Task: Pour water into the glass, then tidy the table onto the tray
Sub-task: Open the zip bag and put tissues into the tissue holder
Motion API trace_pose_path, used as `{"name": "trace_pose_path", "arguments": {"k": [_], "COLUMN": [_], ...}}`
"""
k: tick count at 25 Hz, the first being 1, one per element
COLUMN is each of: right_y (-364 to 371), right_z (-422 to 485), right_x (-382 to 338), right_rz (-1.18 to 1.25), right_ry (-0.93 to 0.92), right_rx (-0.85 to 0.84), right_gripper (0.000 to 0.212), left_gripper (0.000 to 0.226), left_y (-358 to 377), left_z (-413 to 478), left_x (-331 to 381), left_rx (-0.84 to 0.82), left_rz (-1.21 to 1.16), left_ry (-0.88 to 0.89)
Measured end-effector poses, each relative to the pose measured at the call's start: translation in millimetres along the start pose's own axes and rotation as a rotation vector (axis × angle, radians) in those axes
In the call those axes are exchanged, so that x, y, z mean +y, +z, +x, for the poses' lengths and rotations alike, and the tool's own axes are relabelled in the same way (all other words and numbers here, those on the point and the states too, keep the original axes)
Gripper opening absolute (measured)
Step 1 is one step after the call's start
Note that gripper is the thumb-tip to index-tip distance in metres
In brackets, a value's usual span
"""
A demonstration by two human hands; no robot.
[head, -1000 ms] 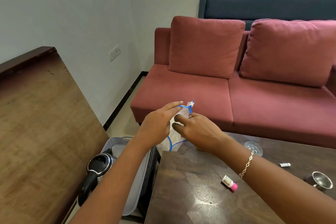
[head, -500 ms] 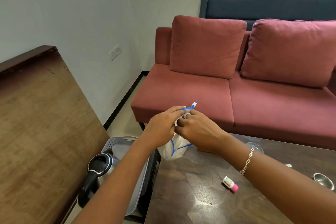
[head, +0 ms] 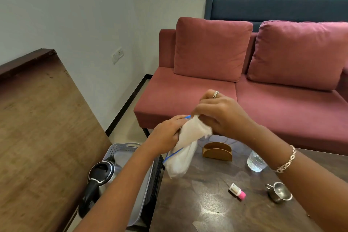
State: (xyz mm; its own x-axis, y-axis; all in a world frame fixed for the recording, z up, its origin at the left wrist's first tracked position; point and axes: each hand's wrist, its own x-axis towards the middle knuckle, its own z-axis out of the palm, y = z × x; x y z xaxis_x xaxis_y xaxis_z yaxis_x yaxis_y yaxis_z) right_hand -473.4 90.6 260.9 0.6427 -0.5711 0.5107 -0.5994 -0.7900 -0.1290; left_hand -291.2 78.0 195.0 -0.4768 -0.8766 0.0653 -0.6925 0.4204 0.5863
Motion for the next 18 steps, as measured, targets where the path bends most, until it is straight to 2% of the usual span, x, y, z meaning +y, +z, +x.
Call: {"name": "trace_pose_path", "arguments": {"k": [5, 8, 10, 13, 17, 18], "right_y": [-40.3, -64.1, -73.7, -75.4, -62.6, -56.9], "right_z": [12.2, 16.1, 16.6, 14.0, 1.2, -3.1], "right_x": [6.7, 13.4, 20.9, 37.7, 54.8, 57.1], "right_rz": [0.256, 0.311, 0.263, 0.054, -0.194, -0.225], "right_ry": [0.267, 0.380, 0.438, 0.589, 0.733, 0.745], "right_rx": [0.061, 0.117, 0.211, 0.338, 0.292, 0.269], "right_gripper": [0.018, 0.013, 0.012, 0.019, 0.017, 0.015], "left_gripper": [0.038, 0.042, 0.048, 0.051, 0.028, 0.029], "left_y": [-2.2, -2.4, -2.1, -0.9, 3.0, 3.3], "left_z": [-0.5, -2.1, -3.2, -3.1, -7.7, -9.0], "left_x": [-2.7, -4.7, -5.7, -5.6, -1.8, -0.2], "left_rx": [0.006, 0.018, 0.036, 0.044, 0.077, 0.076], "left_rz": [0.024, 0.073, 0.105, 0.135, -0.022, -0.068], "left_ry": [-0.010, -0.013, -0.007, 0.005, 0.024, 0.012]}}
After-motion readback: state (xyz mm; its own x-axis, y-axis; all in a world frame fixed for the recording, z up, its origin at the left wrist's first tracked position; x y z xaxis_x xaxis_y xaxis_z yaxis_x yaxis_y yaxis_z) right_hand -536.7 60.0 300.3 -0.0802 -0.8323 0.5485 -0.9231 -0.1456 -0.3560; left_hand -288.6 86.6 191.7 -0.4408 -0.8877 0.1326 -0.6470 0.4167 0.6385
